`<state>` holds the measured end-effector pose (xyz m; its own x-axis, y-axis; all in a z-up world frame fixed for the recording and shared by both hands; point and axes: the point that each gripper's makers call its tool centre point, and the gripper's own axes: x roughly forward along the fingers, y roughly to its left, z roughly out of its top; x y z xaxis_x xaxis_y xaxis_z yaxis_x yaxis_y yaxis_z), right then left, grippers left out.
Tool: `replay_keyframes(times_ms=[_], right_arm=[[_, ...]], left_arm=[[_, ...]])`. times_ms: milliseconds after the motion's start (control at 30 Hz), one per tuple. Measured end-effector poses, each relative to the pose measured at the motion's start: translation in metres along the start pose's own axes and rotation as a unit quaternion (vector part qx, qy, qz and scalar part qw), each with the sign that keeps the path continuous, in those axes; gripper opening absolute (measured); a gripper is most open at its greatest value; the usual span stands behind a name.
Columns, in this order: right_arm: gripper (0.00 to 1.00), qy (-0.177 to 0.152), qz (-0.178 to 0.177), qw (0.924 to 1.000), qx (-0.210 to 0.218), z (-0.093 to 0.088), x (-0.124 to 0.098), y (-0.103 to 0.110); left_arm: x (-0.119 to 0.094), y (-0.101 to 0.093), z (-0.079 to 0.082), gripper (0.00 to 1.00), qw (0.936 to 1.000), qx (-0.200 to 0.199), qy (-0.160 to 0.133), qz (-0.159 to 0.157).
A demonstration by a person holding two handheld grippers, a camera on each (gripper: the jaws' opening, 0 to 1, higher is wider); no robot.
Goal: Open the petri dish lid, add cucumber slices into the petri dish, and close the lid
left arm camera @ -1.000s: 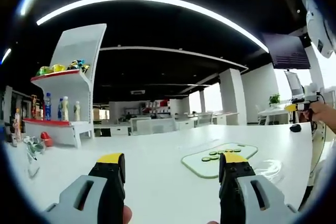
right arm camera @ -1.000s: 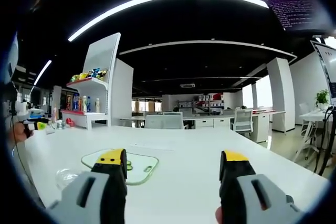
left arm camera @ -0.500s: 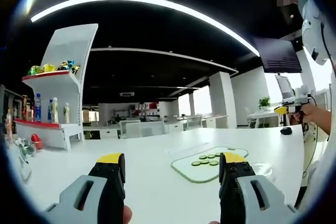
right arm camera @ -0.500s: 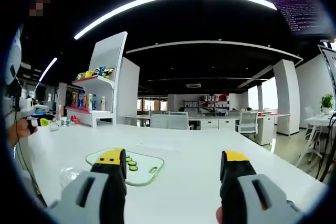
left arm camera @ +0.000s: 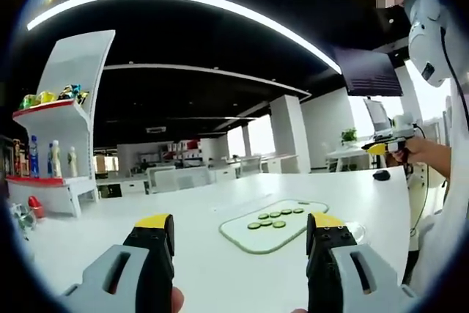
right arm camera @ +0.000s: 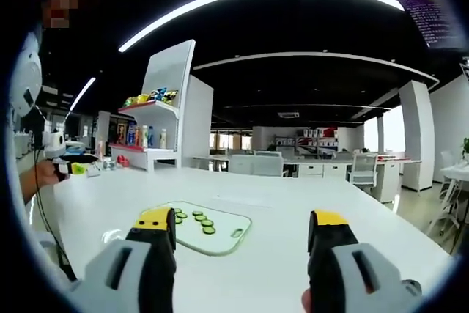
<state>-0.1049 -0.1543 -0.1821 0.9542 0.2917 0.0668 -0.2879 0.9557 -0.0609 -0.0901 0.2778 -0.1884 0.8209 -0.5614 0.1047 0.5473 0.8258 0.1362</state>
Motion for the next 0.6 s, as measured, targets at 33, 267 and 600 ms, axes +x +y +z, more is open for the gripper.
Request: replay_keyframes(times_ms=[33,267,600], right_arm=[[0.73,0.000,0.006,1.0000,-0.002,0.000,0.000,0.003],[0.73,-0.001,0.078,0.9970,-0.002,0.005,0.002,0.034],[0.73,0.002,0.150,0.9888,-0.002,0.002,0.006,0.068]], left_arm=[[0.000,-0.001,0.000,0.74,1.0000,0.002,0.002,-0.004],[0.004,-0.023,-0.001,0.74,0.9981,-0.004,0.009,-0.060],[0.009,-0.052,-0.014,0.74,0.9917,-0.007,0.038,-0.123]])
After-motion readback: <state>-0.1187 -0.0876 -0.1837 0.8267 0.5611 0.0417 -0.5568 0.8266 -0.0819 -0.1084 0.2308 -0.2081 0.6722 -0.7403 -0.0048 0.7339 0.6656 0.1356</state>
